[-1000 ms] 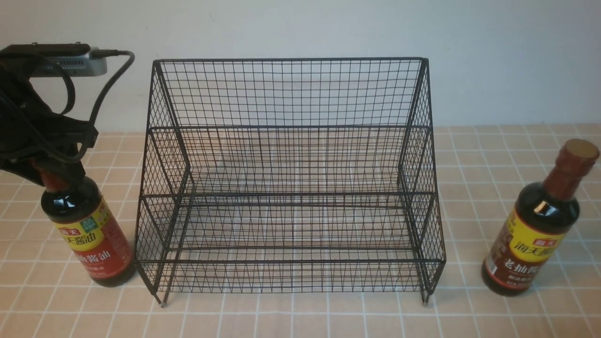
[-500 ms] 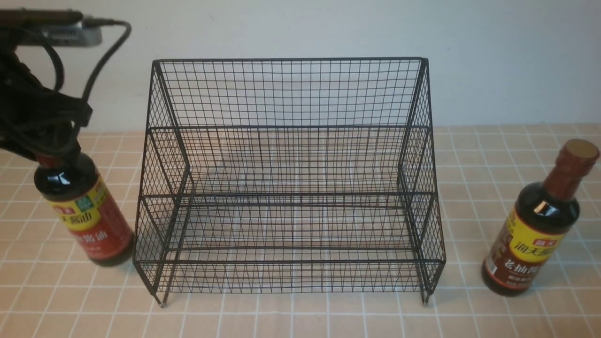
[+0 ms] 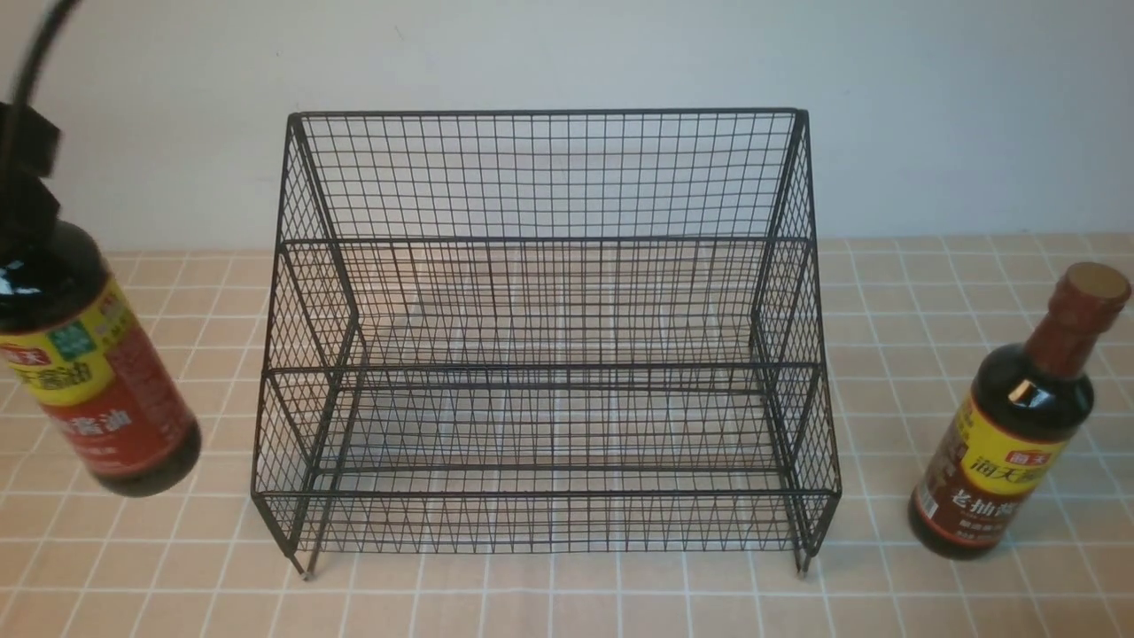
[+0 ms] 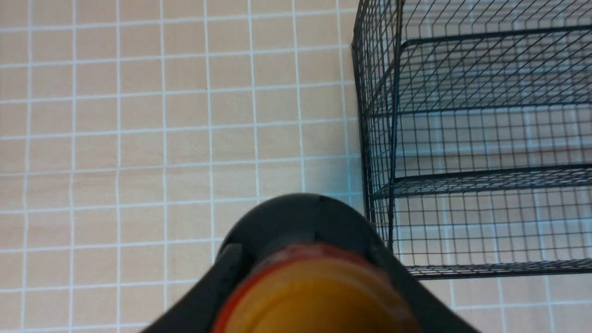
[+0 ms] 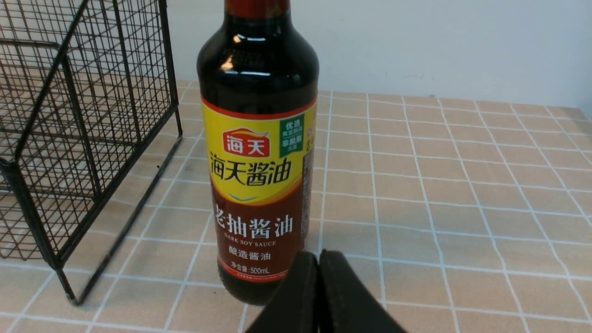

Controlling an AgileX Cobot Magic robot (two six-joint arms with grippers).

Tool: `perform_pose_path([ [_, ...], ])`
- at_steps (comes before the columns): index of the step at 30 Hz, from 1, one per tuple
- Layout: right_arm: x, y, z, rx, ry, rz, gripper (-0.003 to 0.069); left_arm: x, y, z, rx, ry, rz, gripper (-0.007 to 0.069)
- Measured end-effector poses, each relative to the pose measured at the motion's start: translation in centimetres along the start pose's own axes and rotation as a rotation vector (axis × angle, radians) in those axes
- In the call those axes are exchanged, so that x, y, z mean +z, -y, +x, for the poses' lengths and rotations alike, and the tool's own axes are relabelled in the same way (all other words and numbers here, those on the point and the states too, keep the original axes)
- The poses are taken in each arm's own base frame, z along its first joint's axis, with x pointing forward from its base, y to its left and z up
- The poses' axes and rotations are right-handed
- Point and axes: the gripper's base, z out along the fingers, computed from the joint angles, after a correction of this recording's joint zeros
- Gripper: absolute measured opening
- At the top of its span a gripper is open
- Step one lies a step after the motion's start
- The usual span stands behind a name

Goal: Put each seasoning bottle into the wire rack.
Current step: Use the left arm to put the condiment bottle back on the shelf

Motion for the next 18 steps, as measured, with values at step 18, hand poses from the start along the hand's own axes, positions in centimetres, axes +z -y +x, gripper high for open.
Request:
perform_pose_path([
  [18, 0.0, 0.0, 0.0, 0.0, 0.0, 0.0, -0.0014, -2.4, 2.0, 0.6, -0.066, 0.075, 0.203, 0.0277],
])
